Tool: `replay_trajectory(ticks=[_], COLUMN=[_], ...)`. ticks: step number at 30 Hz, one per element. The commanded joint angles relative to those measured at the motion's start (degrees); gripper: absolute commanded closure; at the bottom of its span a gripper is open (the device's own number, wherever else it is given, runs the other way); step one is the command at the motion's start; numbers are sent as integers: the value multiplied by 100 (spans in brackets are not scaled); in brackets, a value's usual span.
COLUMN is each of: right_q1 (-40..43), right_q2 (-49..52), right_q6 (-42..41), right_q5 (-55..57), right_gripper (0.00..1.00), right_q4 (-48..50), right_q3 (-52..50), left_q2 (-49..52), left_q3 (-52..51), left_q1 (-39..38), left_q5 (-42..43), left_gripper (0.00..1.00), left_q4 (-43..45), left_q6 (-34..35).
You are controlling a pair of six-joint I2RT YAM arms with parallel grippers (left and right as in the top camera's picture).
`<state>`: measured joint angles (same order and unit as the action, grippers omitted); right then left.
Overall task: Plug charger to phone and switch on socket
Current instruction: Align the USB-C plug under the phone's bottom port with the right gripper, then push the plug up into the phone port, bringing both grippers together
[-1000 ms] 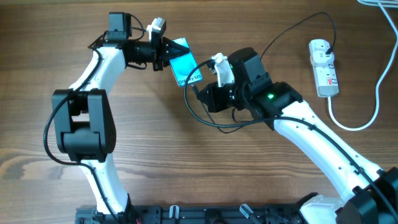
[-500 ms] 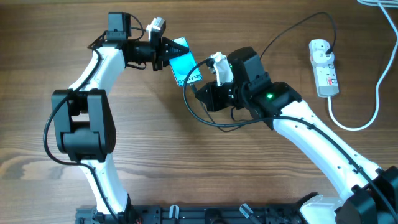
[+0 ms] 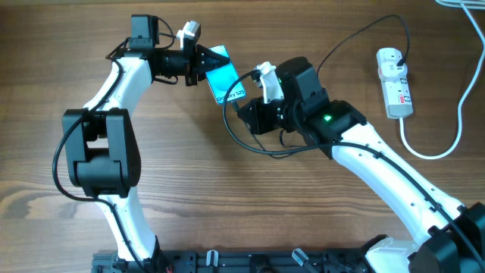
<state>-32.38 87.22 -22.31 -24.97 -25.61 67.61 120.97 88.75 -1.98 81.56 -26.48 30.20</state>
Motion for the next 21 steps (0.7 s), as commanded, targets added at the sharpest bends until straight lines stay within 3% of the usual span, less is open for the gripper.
replay_trajectory(ticks=[1, 15, 17, 18, 19, 21], right_q1=[31, 31, 31, 31, 31, 39], right_q2=[109, 225, 225, 225, 225, 225], right_q6=[-44, -184, -184, -186, -186, -160], right_q5=[365, 564, 568, 568, 566, 577], right_gripper=[96, 96, 73, 47, 38, 32], right_q4=[133, 483, 546, 546, 544, 546], right_q3=[-13, -13, -13, -13, -13, -13], left_q2=[11, 11, 11, 11, 11, 11], left_q3=[28, 28, 28, 28, 28, 28], left_q1=[-55, -317, -310, -304, -302, -302], left_q5=[306, 398, 396, 396, 393, 391], left_gripper=[96, 96, 96, 96, 96, 96], left_q4=[-98, -509, -505, -505, -505, -503], left_q6=[31, 28, 28, 28, 28, 28])
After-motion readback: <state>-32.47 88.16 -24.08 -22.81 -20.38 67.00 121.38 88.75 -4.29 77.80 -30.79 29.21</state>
